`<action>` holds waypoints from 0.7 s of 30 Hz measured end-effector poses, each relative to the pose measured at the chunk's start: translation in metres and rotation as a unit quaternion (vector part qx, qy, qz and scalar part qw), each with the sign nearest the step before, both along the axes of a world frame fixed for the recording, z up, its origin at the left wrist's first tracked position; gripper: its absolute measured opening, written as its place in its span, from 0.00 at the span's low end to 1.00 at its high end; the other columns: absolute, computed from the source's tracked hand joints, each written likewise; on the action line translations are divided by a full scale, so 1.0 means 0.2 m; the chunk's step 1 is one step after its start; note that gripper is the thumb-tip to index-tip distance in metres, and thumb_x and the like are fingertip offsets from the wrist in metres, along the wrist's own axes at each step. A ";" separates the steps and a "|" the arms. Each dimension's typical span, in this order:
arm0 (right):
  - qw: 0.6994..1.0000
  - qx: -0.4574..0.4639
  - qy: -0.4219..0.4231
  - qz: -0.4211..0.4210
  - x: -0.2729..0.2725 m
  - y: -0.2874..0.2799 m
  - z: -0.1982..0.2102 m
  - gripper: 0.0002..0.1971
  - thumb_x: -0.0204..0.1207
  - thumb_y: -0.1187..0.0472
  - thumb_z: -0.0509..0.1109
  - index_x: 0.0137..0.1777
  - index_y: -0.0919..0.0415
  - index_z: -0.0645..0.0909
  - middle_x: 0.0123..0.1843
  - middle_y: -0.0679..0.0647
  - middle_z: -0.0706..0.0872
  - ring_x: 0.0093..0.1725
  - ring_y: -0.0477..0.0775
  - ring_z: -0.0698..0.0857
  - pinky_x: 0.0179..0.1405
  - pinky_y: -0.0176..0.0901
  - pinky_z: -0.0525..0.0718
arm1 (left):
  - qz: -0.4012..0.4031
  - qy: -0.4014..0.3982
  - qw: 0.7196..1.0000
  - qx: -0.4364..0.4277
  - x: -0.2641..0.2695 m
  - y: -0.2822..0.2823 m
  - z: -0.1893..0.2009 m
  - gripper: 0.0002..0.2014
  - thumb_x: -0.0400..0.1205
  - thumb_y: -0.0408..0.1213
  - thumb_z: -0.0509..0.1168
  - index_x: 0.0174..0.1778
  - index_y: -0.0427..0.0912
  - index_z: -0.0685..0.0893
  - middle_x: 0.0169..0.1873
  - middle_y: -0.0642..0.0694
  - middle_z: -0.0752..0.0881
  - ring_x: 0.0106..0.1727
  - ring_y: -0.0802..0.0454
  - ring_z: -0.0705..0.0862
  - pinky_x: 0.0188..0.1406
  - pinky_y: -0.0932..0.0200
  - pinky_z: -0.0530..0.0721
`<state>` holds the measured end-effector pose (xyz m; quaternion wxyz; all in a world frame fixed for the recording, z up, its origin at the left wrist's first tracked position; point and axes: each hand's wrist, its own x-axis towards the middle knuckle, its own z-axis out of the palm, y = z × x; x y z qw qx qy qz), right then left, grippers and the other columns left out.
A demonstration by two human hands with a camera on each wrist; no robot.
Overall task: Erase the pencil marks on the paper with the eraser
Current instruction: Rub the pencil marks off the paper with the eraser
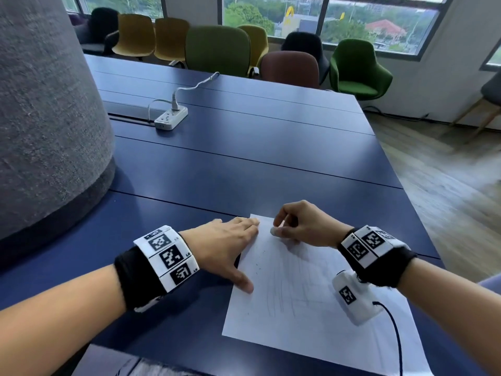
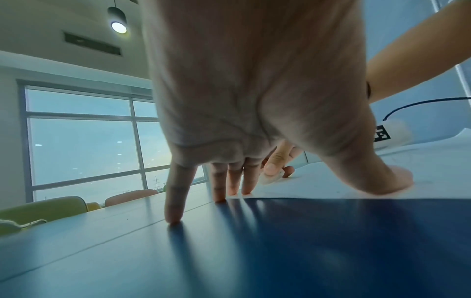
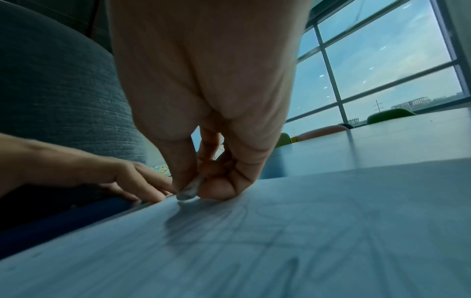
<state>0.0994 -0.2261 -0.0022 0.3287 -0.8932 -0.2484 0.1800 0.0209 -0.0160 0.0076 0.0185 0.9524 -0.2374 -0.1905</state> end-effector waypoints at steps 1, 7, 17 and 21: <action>1.000 -0.004 -0.008 0.002 0.00 0.00 0.00 0.06 0.73 0.55 0.78 0.43 0.55 0.84 0.33 0.48 0.85 0.23 0.38 0.78 0.30 0.34 0.80 | 0.001 0.000 1.000 0.003 0.01 0.00 0.00 0.57 0.66 0.72 0.71 0.83 0.43 0.56 0.85 0.52 0.51 0.84 0.55 0.51 0.77 0.42 0.66; 0.997 -0.038 -0.019 0.067 -0.04 0.01 0.02 0.04 0.73 0.56 0.78 0.42 0.55 0.87 0.24 0.40 0.81 0.25 0.38 0.76 0.28 0.27 0.73 | -0.027 -0.017 0.999 0.033 0.03 0.00 -0.01 0.59 0.65 0.75 0.69 0.85 0.48 0.53 0.84 0.52 0.53 0.83 0.53 0.54 0.77 0.44 0.64; 0.995 -0.064 -0.020 0.076 -0.09 0.02 0.06 0.03 0.73 0.59 0.78 0.41 0.56 0.87 0.22 0.40 0.78 0.23 0.38 0.75 0.25 0.24 0.71 | -0.035 -0.003 0.999 0.038 0.03 -0.02 0.01 0.61 0.67 0.72 0.70 0.87 0.43 0.48 0.87 0.49 0.46 0.86 0.55 0.47 0.83 0.51 0.52; 0.995 -0.071 -0.064 0.035 -0.04 0.02 0.07 0.04 0.73 0.58 0.77 0.41 0.55 0.85 0.28 0.43 0.79 0.25 0.32 0.78 0.27 0.22 0.72 | -0.022 0.033 0.998 0.052 0.04 -0.01 -0.01 0.69 0.62 0.74 0.73 0.87 0.45 0.40 0.86 0.53 0.39 0.85 0.60 0.40 0.84 0.41 0.45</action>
